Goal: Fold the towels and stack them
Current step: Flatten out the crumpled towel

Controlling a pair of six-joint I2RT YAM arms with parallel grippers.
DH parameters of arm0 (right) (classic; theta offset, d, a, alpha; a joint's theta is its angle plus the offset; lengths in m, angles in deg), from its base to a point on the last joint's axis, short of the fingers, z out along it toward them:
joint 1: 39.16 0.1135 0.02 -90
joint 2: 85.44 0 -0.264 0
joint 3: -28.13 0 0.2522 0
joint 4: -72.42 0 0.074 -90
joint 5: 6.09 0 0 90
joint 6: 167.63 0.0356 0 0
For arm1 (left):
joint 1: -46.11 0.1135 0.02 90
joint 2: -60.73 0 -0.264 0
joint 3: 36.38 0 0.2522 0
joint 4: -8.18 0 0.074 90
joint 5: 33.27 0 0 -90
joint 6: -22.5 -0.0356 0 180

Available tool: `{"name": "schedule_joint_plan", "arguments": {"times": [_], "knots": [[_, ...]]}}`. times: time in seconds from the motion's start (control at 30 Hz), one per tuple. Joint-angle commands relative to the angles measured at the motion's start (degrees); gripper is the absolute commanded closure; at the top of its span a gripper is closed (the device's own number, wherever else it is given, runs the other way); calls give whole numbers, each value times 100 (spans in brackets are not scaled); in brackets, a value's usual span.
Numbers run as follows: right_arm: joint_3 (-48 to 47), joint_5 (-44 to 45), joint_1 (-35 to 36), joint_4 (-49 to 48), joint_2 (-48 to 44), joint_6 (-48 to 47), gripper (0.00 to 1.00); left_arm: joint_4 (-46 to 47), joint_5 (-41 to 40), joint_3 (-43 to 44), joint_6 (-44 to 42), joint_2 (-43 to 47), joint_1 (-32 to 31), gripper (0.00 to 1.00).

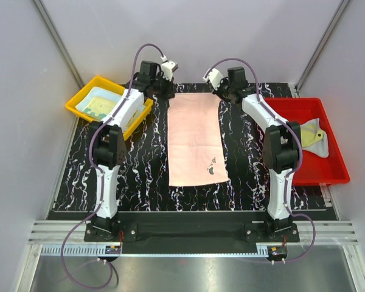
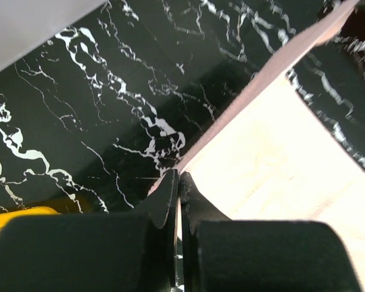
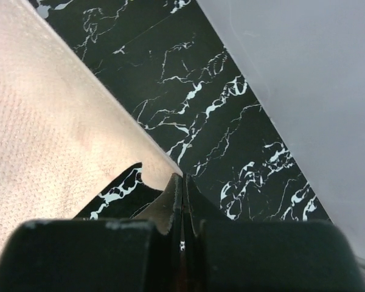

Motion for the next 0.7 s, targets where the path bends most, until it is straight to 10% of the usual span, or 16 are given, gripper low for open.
{"name": "schedule_joint_plan", "arguments": {"times": [0.0,0.67], "knots": [[-117,-85,-151,17,-115,-278,100,433,-164,-511,-613,539,131,100],[2678,-260,95,1255,-2698,-489,100,74,-981,-3719,-789,3078,-625,100]]}}
